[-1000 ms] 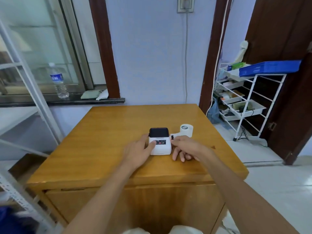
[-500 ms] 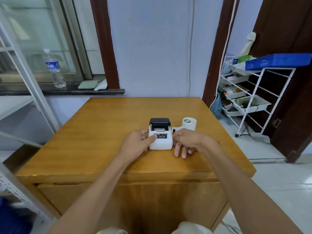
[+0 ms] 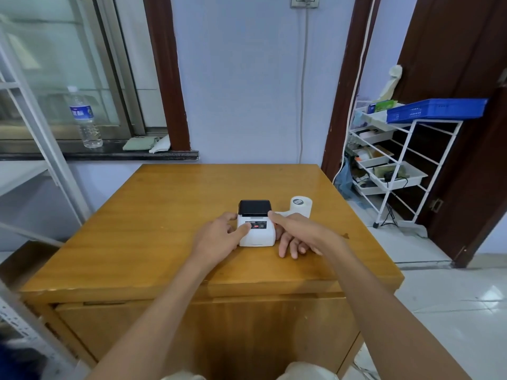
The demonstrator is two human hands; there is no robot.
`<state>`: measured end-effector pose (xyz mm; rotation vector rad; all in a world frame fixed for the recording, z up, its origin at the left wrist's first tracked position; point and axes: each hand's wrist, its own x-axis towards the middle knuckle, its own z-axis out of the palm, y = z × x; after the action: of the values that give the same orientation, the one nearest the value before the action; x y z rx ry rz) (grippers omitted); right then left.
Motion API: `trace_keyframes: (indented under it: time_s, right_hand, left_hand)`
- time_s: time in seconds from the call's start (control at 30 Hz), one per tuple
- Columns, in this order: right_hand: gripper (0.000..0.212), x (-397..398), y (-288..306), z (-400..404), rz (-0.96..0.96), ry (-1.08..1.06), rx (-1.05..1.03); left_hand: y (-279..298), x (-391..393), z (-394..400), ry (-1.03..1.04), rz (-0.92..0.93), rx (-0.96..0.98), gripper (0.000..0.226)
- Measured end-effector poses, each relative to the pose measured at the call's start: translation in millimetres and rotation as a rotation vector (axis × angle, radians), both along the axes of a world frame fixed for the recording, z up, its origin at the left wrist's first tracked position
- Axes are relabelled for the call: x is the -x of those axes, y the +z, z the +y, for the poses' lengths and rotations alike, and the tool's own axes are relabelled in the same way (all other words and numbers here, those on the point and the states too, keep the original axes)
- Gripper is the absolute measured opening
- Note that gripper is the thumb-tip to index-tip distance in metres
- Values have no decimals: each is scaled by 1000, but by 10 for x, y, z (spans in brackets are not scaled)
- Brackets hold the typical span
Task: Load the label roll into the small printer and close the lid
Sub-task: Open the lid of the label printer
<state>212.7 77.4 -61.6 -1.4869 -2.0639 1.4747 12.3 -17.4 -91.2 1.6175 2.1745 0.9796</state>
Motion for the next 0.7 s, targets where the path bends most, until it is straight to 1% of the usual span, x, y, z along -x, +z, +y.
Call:
trace_keyframes:
  time_s: [0.13,0.23,0.33,0.4,0.47,0.57,0.6,0.7]
  right_hand:
    - [86,26,32,14,-20,3,20]
    - [97,49,121,-8,-53,23,87]
    - [116,159,270,18,-191,8,105]
    - [119,258,392,71,-279,-23,69]
    - [109,341,513,155,-326,-51,0]
    - [81,428,637,277,-289,-96,-72]
    - [75,453,652,311,-274,-112,-78]
    - [72,538,621,402,-274,-149,-165]
  left_hand:
    - [3,2,-5,-3,-21,-10,59]
    - [-3,9,-7,-12,-36,-21,59]
    - [-12,14,-13,-17,-46,-37,59]
    - [-20,17,-17,-18,-46,-50,60]
    - [-33,24,-16,-19,-40,-53,58]
    - [-42,36,-2,-15,-18,-52,55]
    - [-50,40,6,-12,-5,-50,54]
    - [-61,42,16,-8,-1,-47,52]
